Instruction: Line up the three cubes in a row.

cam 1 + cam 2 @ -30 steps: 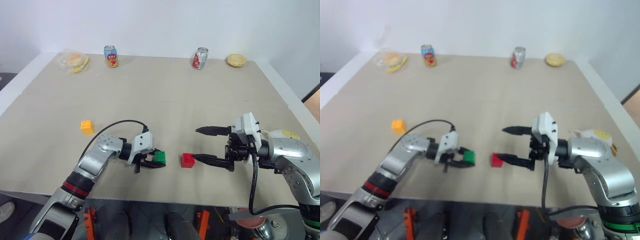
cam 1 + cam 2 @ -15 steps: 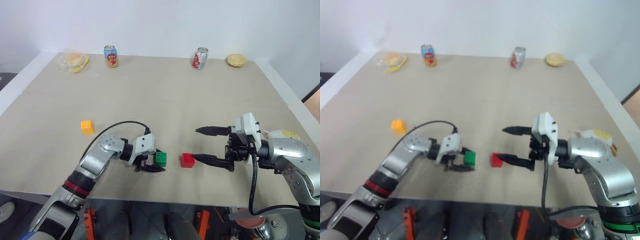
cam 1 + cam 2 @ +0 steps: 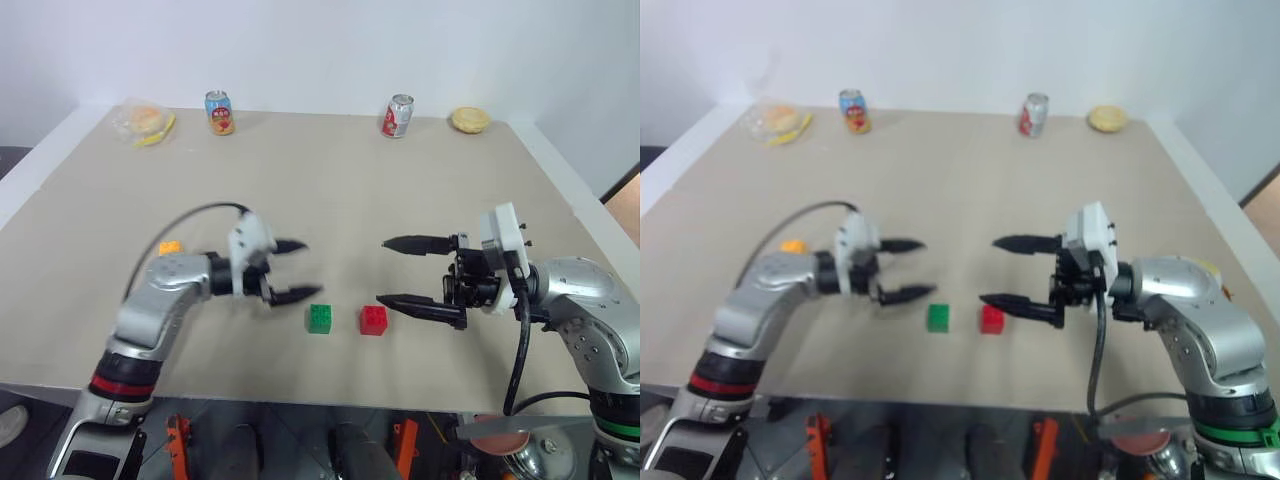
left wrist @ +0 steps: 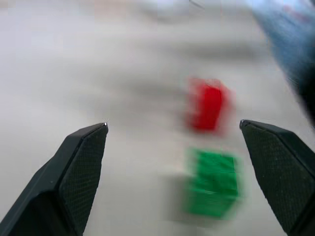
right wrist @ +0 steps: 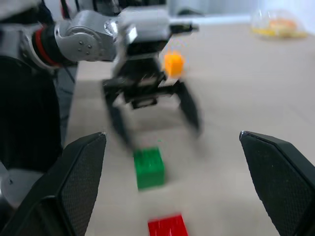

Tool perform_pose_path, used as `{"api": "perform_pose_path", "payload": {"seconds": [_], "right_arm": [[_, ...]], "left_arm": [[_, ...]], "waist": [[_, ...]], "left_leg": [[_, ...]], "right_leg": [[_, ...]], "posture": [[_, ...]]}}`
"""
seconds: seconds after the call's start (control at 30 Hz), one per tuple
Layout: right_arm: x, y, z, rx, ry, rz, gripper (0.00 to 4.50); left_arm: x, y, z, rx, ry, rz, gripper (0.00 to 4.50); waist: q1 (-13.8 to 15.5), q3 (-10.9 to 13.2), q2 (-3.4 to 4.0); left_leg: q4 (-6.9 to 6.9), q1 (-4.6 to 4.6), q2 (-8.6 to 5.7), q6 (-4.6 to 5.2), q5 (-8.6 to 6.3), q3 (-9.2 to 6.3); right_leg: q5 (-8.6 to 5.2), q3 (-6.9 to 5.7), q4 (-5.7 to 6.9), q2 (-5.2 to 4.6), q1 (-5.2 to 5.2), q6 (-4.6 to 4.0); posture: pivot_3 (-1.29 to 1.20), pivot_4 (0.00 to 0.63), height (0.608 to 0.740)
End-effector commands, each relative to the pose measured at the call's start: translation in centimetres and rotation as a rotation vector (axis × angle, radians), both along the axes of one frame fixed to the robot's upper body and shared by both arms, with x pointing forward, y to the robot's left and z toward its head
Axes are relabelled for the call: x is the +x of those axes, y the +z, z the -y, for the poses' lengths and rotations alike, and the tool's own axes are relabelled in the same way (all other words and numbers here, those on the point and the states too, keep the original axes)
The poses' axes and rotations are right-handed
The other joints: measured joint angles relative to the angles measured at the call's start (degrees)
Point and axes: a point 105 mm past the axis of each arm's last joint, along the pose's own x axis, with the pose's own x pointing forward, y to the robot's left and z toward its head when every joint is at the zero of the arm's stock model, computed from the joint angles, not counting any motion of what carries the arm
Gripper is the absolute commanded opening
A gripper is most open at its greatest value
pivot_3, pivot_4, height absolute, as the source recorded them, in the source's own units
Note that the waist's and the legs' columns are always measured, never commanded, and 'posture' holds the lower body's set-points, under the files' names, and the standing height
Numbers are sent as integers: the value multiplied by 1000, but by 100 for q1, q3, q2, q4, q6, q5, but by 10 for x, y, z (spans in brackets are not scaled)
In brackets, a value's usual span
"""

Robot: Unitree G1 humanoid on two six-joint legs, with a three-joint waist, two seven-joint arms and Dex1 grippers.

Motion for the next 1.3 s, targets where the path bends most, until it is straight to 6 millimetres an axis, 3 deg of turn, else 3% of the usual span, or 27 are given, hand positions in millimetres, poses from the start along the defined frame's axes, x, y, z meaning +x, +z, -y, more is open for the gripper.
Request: {"api": "perform_pose_path", "payload": {"seconds": [0.03,0.2,0.37,0.47,0.77,0.93,0.97,1.2,1.23,1.3], "right_arm": [[7,11,-12,36,28,40,4500],[24,5,-31,35,69,43,4500],[38,-6,-48,14,124,35,4500],[43,-8,-53,12,144,40,4500],[46,-6,-63,9,174,60,4500],[45,-5,-62,12,171,61,4500],[45,-4,-62,13,169,62,4500],[45,-2,-61,21,160,66,4500],[45,-2,-61,22,159,66,4500],[44,-1,-59,24,155,69,4500]], "left_arm": [[11,20,-33,-131,336,46,4445],[24,11,-82,-202,750,46,4445],[39,-10,-127,-251,1018,5,4445],[42,-20,-142,-247,1117,-15,4445],[40,-67,-144,-166,1168,-170,4445],[41,-72,-142,-145,1173,-183,4445],[41,-71,-142,-146,1171,-178,3924],[44,-69,-139,-148,1165,-166,1602],[44,-69,-139,-148,1164,-166,1338],[45,-69,-137,-147,1149,-162,1350]], "waist": [[15,0,-1],[30,0,-4],[25,0,-6],[23,0,-6],[28,0,-6],[23,0,-6],[23,0,-6],[23,0,-6],[23,0,-6],[23,0,-6]], "left_leg": [[2,1,-1,0,0,-1],[12,-5,-10,-1,1,-4],[14,-2,-10,-3,2,1],[13,-3,-8,-4,3,-2],[-1,-7,-8,-10,1,-7],[0,-6,-8,-12,1,-5],[0,-5,-8,-12,1,-5],[-1,-5,-8,-13,2,-4],[-1,-5,-8,-13,2,-4],[-1,-5,-8,-13,2,-5]], "right_leg": [[5,-1,-1,-1,3,9],[8,0,-2,-4,6,14],[18,4,-2,-3,4,9],[21,0,-2,1,2,5],[24,-4,-3,0,-1,27],[26,-4,-3,-1,-1,25],[26,-4,-3,0,-1,24],[26,-4,-3,-1,-2,23],[26,-4,-3,-1,-2,24],[26,-4,-3,-1,-2,23]], "posture": [[0,150,733],[0,150,733],[0,150,733],[0,150,733],[0,150,733],[0,150,733],[0,150,733],[0,150,733],[0,150,733],[0,150,733]]}}
